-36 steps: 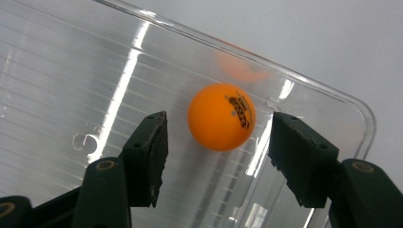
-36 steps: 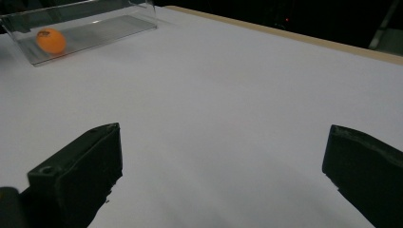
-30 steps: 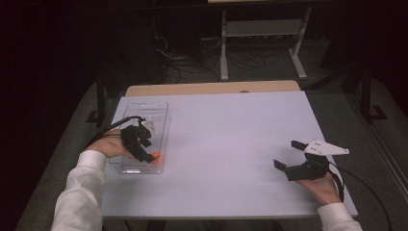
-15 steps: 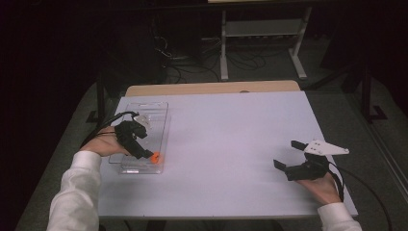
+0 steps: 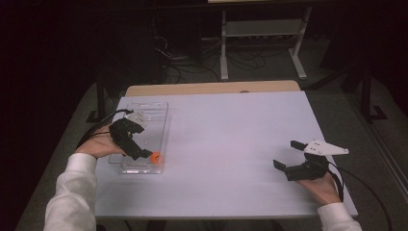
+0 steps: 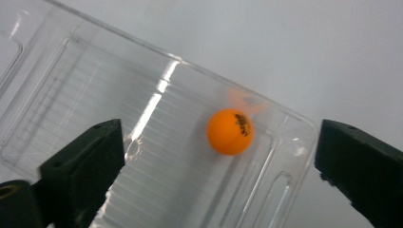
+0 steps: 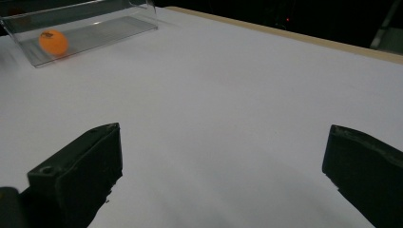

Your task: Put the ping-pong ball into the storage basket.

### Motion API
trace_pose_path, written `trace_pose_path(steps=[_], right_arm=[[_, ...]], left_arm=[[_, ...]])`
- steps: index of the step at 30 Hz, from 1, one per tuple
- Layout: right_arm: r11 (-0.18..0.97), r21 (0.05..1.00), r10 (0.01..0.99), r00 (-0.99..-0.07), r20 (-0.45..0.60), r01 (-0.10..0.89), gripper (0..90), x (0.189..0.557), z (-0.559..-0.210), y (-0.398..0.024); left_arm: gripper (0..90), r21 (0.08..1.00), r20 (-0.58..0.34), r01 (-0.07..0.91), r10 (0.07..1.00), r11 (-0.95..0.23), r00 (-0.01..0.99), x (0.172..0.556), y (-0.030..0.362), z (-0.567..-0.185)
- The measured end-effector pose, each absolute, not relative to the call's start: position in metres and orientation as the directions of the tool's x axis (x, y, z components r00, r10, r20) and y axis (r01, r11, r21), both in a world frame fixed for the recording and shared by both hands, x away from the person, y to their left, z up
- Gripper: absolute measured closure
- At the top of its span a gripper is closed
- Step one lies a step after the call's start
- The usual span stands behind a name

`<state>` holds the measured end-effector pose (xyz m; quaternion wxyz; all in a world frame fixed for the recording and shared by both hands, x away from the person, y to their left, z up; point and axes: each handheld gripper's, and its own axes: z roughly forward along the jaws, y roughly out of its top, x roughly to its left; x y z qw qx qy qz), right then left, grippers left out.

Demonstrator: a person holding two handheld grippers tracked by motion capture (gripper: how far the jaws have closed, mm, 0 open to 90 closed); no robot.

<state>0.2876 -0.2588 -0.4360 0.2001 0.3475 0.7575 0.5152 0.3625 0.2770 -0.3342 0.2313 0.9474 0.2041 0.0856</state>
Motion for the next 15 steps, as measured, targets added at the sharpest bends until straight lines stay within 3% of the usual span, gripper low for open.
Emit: trace_pose_path(steps=[15], right_arm=[[0.225,0.921,0.732,-0.679,0.057,0.320,0.0,0.2875,-0.4359,-0.2589]], left_arm=[[0.0,0.564,0.095,0.340,0.468,-0.753,0.879,0.3513,0.2843,-0.3280]])
